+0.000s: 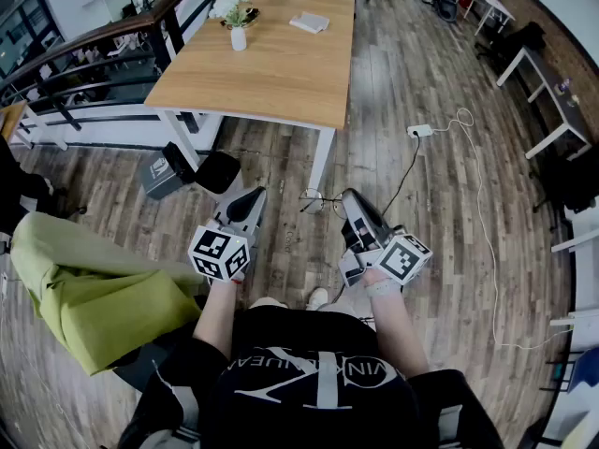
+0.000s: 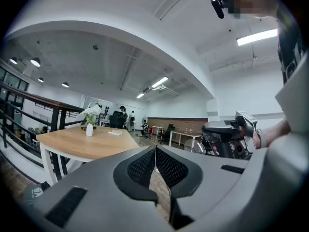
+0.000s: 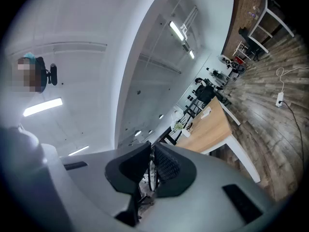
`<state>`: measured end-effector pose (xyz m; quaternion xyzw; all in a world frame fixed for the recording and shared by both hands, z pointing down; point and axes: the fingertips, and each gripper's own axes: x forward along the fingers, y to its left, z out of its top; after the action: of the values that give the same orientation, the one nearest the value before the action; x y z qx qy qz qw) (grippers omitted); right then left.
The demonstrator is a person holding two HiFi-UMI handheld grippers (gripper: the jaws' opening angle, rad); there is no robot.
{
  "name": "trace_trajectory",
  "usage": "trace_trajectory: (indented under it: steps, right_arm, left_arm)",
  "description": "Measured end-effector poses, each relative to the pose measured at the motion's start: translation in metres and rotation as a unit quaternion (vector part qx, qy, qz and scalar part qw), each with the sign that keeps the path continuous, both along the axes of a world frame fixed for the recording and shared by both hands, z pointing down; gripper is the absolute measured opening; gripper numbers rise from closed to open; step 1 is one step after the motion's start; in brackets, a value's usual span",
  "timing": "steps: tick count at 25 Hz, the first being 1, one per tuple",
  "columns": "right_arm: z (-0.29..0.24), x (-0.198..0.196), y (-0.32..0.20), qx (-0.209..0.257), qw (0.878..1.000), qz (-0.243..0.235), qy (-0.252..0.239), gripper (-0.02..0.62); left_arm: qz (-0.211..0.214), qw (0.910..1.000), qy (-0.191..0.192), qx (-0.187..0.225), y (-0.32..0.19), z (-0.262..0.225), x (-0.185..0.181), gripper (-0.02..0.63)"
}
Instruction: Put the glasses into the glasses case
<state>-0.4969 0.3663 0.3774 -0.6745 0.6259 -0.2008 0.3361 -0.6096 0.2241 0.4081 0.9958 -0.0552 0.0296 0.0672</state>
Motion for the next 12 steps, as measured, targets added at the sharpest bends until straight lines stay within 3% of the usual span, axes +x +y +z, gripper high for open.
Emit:
trace_trajectory:
  steps: [12]
  right_arm:
    - [0.008, 0.033, -0.015, -0.016, 1.000, -0.006, 0.006, 0.040]
  left_arm:
    - [-0.041, 0.9991, -0.001, 0.003, -0.020, 0.002, 0.016, 0.018]
